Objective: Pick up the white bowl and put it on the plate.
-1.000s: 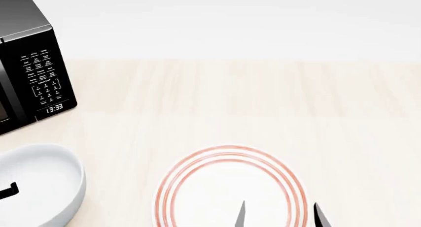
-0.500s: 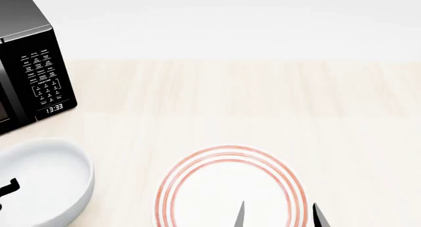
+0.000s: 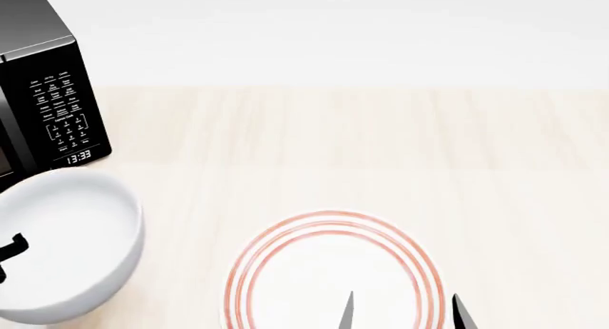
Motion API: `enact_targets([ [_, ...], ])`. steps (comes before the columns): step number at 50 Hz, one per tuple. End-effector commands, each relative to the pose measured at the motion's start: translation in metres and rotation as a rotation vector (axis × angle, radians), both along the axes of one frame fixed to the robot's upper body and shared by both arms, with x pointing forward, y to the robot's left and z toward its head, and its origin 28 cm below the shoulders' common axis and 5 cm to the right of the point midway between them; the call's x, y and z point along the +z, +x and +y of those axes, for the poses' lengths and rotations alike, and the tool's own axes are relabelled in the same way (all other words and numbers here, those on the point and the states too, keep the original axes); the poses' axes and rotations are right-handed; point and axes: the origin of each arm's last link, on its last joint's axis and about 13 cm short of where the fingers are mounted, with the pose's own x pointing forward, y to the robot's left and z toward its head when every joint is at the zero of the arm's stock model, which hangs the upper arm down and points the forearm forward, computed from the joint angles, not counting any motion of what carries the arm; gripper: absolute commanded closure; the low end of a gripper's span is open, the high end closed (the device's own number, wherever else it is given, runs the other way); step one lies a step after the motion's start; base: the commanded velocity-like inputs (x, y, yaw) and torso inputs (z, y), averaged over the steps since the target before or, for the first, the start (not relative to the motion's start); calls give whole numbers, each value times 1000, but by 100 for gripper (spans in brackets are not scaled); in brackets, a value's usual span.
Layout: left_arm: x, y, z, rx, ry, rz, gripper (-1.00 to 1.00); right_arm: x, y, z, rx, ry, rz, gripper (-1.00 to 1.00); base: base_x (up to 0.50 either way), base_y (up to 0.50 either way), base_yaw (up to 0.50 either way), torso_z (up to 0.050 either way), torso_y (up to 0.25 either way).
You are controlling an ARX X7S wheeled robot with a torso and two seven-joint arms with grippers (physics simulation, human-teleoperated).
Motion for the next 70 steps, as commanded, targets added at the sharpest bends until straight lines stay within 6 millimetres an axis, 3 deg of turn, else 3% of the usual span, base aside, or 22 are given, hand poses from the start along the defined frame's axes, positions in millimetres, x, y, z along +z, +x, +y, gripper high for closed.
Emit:
enact_targets([
  [1, 18, 3, -14, -50, 11, -49, 100, 0, 0, 0, 0, 0, 1, -100, 0, 0, 0, 0, 0],
  [15, 37, 20, -42, -146, 31, -71, 100, -1, 0, -1, -1, -1, 5, -100, 0, 0, 0, 0, 1],
  [24, 29, 31, -65, -214, 17, -57, 100, -2, 1, -1, -5, -1, 5, -100, 0, 0, 0, 0, 1],
  [37, 41, 43, -90, -293, 10, -75, 100, -2, 1, -1, -6, -4, 6, -100, 0, 0, 0, 0, 0],
  [70, 30, 69, -139, -442, 7, -59, 100, -3, 3, -4, -11, 7, 11, -100, 0, 0, 0, 0, 1],
])
